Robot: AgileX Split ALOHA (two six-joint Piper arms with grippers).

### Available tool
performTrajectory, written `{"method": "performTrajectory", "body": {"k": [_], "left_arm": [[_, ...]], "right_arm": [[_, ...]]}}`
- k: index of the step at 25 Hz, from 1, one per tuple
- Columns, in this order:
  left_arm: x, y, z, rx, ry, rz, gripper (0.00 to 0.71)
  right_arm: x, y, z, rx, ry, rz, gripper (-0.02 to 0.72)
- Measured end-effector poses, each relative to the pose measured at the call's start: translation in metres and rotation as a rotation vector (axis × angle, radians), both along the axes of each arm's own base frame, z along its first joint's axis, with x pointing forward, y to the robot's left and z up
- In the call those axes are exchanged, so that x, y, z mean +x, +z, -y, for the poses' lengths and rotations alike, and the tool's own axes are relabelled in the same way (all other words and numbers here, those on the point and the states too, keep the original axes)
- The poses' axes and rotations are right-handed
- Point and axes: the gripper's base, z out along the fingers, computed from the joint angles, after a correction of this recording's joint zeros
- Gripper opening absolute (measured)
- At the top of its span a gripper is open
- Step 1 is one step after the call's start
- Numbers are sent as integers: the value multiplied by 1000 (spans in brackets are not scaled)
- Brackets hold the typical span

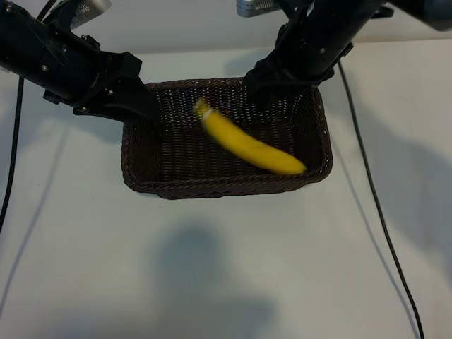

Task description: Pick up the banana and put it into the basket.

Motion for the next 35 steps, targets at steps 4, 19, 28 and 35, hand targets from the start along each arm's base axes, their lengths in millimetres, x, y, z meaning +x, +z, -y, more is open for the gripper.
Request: {"method": "performTrajectory", "body": {"k": [4, 19, 28, 35], "left_arm": [[0, 0, 0, -2, -2, -4, 479], [-4, 6, 8, -106, -62, -4, 479], [-3, 8, -6, -134, -78, -5, 479], [0, 7, -22, -122, -38, -4, 479]], "right_arm": [[-4, 27, 12, -12, 0, 43, 498], [-22, 50, 132, -69, -212, 23, 495], [-42, 39, 143, 10, -226, -2, 495], [-40, 42, 135, 99, -230, 8, 493]]}}
